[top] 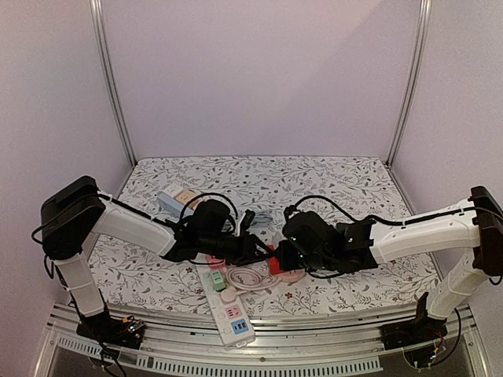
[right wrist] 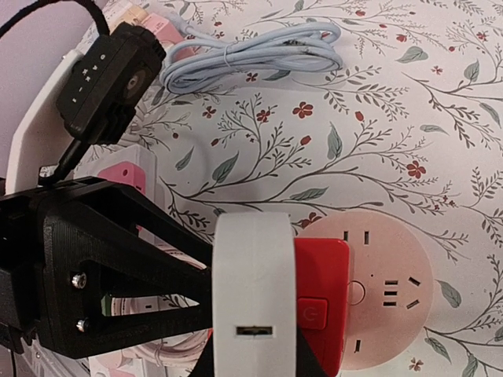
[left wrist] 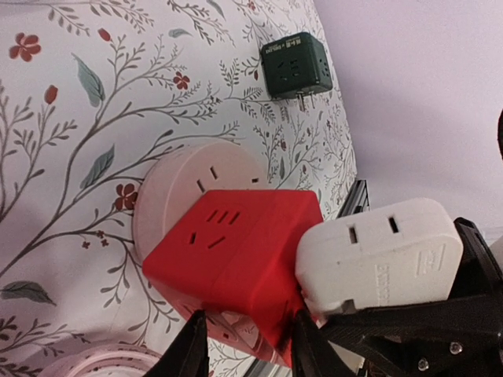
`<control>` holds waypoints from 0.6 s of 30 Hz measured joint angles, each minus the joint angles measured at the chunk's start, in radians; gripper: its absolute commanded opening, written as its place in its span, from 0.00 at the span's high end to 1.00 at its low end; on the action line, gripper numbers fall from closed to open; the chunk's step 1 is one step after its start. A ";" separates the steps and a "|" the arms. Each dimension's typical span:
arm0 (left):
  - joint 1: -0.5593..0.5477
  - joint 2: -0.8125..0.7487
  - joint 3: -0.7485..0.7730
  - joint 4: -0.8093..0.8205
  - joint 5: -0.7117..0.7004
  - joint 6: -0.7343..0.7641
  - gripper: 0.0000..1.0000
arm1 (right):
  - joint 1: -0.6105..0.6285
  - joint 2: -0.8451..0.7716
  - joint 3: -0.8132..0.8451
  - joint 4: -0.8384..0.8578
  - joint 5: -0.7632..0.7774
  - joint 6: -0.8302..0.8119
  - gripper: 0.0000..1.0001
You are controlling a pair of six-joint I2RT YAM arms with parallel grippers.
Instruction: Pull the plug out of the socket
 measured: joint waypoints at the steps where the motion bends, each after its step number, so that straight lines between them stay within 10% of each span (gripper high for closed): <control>1: 0.000 0.000 0.000 0.000 0.000 0.000 0.65 | -0.002 0.000 0.000 0.000 0.000 0.009 1.00; 18: 0.000 0.011 0.027 -0.021 -0.016 0.022 0.65 | -0.060 0.018 0.064 -0.090 -0.063 0.063 1.00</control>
